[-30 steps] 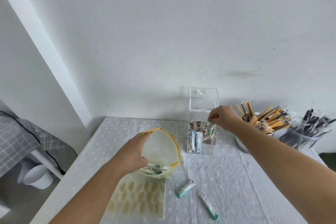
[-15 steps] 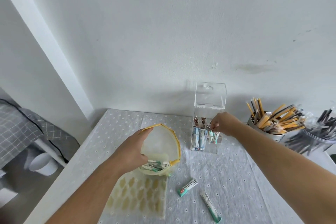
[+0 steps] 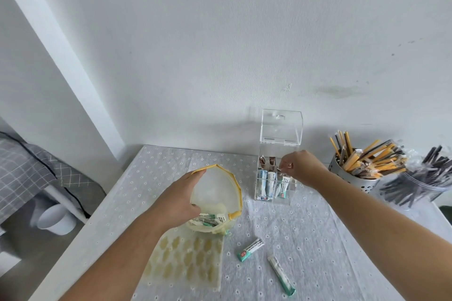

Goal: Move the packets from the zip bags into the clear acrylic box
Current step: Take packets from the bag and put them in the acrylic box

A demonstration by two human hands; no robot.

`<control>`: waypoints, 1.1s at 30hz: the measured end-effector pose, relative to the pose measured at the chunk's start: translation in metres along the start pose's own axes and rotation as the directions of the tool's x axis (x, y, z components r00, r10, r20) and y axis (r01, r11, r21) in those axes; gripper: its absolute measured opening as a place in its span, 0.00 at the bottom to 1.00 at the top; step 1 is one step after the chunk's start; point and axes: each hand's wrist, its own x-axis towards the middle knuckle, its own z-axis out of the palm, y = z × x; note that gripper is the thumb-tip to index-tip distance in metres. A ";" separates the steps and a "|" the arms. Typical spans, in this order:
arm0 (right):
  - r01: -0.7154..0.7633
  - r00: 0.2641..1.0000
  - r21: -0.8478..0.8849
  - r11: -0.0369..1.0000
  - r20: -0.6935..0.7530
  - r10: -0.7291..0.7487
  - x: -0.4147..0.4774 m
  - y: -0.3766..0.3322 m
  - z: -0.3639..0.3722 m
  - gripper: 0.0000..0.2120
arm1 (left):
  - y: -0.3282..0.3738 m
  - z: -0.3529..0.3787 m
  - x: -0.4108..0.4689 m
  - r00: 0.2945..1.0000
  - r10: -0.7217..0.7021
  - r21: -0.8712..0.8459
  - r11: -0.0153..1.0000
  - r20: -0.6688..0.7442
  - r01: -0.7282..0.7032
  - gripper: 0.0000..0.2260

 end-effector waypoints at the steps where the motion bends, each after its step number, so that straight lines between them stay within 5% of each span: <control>1: 0.011 1.000 0.038 0.999 -0.028 -0.010 -0.005 -0.005 -0.003 0.05 | 0.001 0.000 -0.001 1.000 -0.003 -0.006 1.000 -0.004 0.003 0.36; 9: 0.204 0.977 0.274 0.940 -0.119 -0.177 -0.055 -0.083 -0.005 0.03 | 0.004 -0.002 -0.010 1.000 -0.005 -0.071 0.997 0.000 0.005 0.36; 19: 0.331 0.944 0.143 0.933 -0.062 -0.325 -0.066 -0.149 0.025 0.07 | -0.003 0.004 -0.030 1.000 0.026 -0.091 0.996 0.001 -0.025 0.38; 23: 0.367 0.922 0.067 0.928 0.108 -0.372 -0.060 -0.167 0.042 0.12 | -0.004 0.008 -0.037 0.998 0.056 -0.077 0.995 0.001 -0.056 0.39; 28: 0.294 0.896 -0.118 0.948 0.379 -0.231 -0.038 -0.176 0.072 0.21 | -0.002 0.009 -0.043 0.997 0.076 -0.062 0.995 0.027 -0.074 0.39; 33: 0.338 0.868 -0.300 0.892 0.464 -0.173 -0.028 -0.179 0.096 0.22 | -0.003 0.009 -0.042 0.996 0.085 -0.046 0.995 0.020 -0.084 0.39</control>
